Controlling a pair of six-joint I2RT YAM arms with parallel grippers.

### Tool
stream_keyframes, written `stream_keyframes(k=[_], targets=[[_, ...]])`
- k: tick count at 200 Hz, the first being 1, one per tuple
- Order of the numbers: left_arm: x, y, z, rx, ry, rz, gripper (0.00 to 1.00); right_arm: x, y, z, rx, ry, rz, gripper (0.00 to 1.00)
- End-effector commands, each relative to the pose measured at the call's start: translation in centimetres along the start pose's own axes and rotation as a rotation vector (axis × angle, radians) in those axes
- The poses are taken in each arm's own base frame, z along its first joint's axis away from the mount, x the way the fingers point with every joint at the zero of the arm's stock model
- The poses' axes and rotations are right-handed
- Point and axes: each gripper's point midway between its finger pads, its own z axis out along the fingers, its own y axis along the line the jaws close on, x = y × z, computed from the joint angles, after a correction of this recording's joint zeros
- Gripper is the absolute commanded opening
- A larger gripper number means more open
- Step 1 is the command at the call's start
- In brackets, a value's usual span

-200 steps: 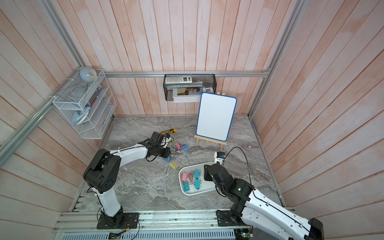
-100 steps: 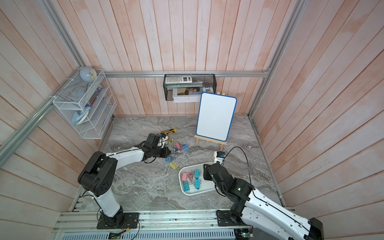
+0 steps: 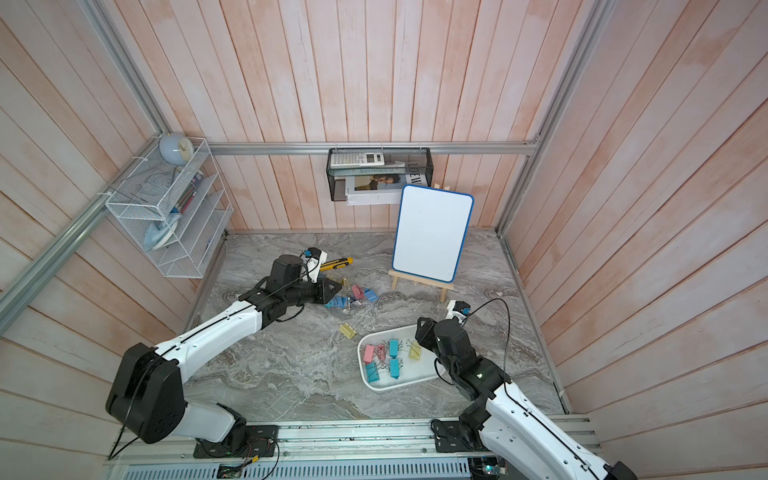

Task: Put the binder clips in the storage box
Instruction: Pick up the binder clip at the center of the board, then place the binder clip in the storage box.

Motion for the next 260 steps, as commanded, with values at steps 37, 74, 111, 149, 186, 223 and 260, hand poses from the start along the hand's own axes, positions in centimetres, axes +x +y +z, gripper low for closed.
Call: stream_keyframes(k=[37, 74, 111, 149, 186, 223, 260], targets=[[3.6, -12.0, 1.5, 0.242, 0.084, 0.134, 0.15, -0.6, -2.0, 0.9, -0.002, 0.019, 0.099, 0.54], [6.8, -16.4, 3.1, 0.273, 0.13, 0.308, 0.16, -0.7, -3.5, 0.4, 0.022, 0.004, 0.118, 0.54], [10.7, -20.6, 6.5, 0.314, 0.216, 0.453, 0.18, -0.9, -4.6, -0.7, 0.046, -0.02, 0.149, 0.54], [14.0, -20.2, 10.4, 0.249, 0.255, 0.54, 0.19, -1.8, -6.3, -2.9, 0.131, -0.079, 0.16, 0.54], [15.5, -17.0, 13.4, 0.111, 0.244, 0.568, 0.21, -2.5, -7.3, -4.4, 0.154, -0.144, 0.177, 0.54], [16.6, -16.9, 14.6, 0.137, 0.257, 0.565, 0.29, -2.1, -6.3, -3.8, 0.114, -0.111, 0.174, 0.54], [16.5, -17.6, 14.0, 0.183, 0.255, 0.541, 0.44, -2.1, -4.0, -3.2, 0.058, -0.037, 0.126, 0.53]])
